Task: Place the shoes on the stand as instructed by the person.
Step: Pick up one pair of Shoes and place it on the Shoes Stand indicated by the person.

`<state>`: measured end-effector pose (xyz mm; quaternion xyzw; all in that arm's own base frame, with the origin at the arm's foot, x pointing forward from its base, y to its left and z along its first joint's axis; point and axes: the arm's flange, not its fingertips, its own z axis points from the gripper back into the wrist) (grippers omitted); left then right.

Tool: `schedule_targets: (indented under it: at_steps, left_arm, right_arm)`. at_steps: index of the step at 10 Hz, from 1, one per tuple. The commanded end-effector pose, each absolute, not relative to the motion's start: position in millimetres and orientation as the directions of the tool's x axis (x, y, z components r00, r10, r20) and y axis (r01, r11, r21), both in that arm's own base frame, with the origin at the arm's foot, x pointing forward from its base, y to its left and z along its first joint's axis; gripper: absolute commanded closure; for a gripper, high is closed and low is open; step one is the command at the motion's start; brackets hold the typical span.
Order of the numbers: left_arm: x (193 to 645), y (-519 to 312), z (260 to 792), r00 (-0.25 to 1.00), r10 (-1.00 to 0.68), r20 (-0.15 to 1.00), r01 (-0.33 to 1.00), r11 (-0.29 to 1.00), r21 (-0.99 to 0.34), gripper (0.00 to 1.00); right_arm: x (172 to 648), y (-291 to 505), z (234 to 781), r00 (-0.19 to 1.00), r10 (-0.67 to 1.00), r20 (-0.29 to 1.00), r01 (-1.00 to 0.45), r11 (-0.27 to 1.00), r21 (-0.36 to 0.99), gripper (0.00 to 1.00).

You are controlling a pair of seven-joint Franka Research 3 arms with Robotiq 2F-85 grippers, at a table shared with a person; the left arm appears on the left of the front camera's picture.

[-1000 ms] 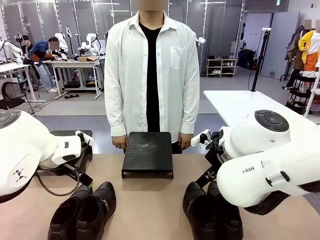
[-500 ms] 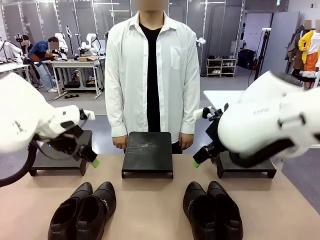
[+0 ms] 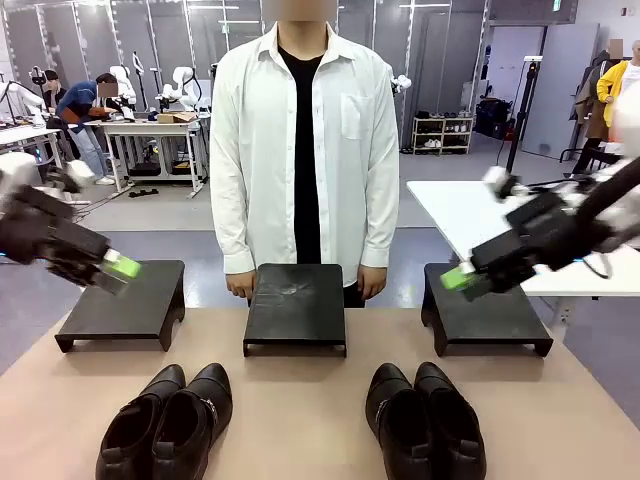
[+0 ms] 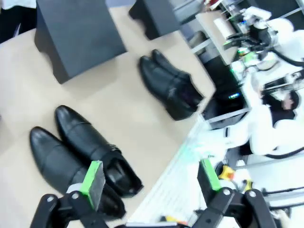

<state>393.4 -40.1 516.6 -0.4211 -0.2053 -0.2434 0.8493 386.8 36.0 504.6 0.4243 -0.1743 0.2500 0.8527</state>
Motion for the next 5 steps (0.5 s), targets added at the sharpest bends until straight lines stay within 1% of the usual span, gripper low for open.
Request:
schedule_targets:
  at_steps: [1, 2, 3, 4, 5]
  left_arm:
    - [379.0, 13.8, 514.4, 0.843, -0.127, 0.523, 0.519, 0.448, -0.728, 0.00]
    - [353.0, 59.9, 512.9, 0.862, -0.054, 0.505, 0.479, 0.414, -0.774, 0.00]
    - [335.2, 91.1, 508.4, 0.858, 0.000, 0.514, 0.469, 0.409, -0.783, 0.00]
    - [313.4, 121.9, 500.4, 0.846, 0.080, 0.527, 0.457, 0.399, -0.795, 0.00]
    - [286.2, 157.0, 490.4, 0.835, 0.196, 0.514, 0.411, 0.399, -0.820, 0.00]
  right_arm:
    - [374.5, -21.4, 496.9, 0.855, 0.176, 0.488, -0.511, 0.448, 0.734, 0.00]
    - [349.9, -67.4, 491.3, 0.867, 0.128, 0.481, -0.489, 0.404, 0.773, 0.00]
    - [335.0, -98.5, 485.1, 0.873, 0.067, 0.483, -0.468, 0.393, 0.791, 0.00]
    - [316.6, -130.9, 474.5, 0.881, -0.016, 0.474, -0.431, 0.387, 0.815, 0.00]
    - [288.4, -167.2, 460.1, 0.874, -0.154, 0.461, -0.387, 0.355, 0.851, 0.00]
